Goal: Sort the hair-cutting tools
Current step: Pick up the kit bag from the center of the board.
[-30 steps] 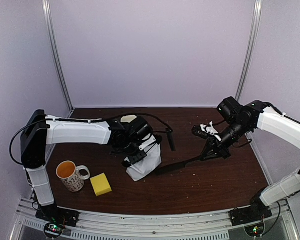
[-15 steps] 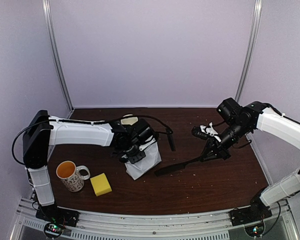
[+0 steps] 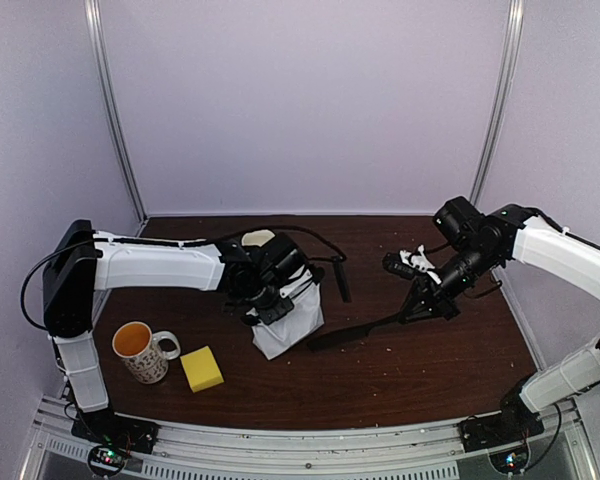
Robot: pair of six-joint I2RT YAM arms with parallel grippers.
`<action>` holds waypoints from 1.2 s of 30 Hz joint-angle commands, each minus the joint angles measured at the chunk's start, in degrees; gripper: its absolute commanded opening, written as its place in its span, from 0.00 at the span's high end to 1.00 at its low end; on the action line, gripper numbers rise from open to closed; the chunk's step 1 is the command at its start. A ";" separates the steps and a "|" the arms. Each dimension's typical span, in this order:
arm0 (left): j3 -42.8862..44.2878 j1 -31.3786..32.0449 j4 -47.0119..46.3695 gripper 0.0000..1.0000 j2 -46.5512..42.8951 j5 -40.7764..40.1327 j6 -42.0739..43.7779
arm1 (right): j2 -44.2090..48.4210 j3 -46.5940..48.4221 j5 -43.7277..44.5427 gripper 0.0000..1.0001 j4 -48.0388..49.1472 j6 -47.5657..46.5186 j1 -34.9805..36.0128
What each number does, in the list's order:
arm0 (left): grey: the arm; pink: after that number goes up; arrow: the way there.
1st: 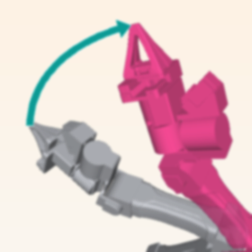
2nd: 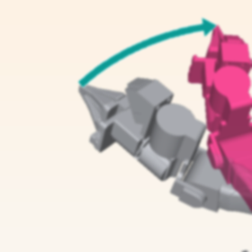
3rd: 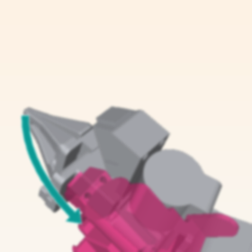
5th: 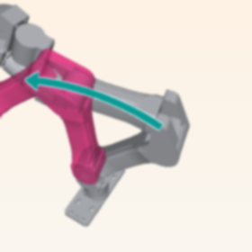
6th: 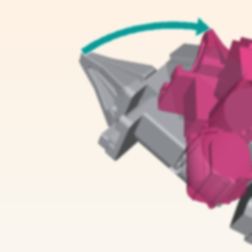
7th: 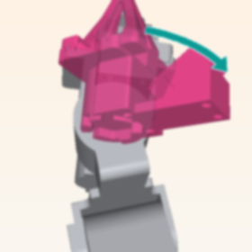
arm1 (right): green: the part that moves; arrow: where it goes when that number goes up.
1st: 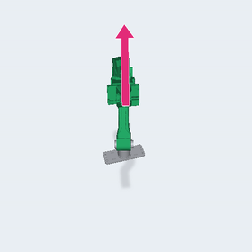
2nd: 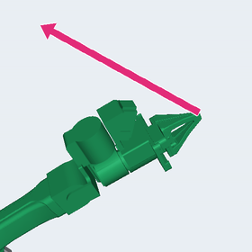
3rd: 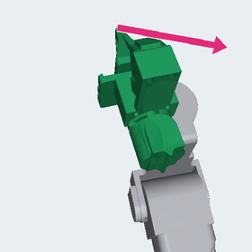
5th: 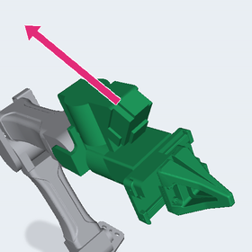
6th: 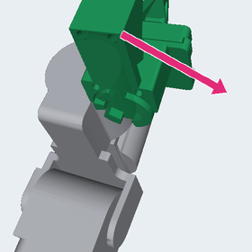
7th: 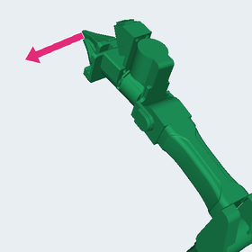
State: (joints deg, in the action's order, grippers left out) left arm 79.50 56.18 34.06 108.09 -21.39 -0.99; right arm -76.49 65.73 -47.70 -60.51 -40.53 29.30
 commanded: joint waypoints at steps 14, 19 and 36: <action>-6.75 -0.55 -15.36 1.00 -9.92 17.73 2.21 | 4.45 3.03 6.63 1.00 -1.21 -1.50 -0.30; -3.42 -0.48 -17.69 1.00 -6.51 28.45 2.92 | 5.23 5.26 8.32 1.00 -4.69 -3.20 -0.30; -2.88 2.88 -17.45 1.00 -10.34 45.83 2.84 | 12.76 6.16 12.73 1.00 -8.69 -4.77 0.01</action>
State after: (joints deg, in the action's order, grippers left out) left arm 74.52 58.96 20.32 97.71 19.25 1.23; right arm -64.38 70.26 -37.28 -67.61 -44.18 29.26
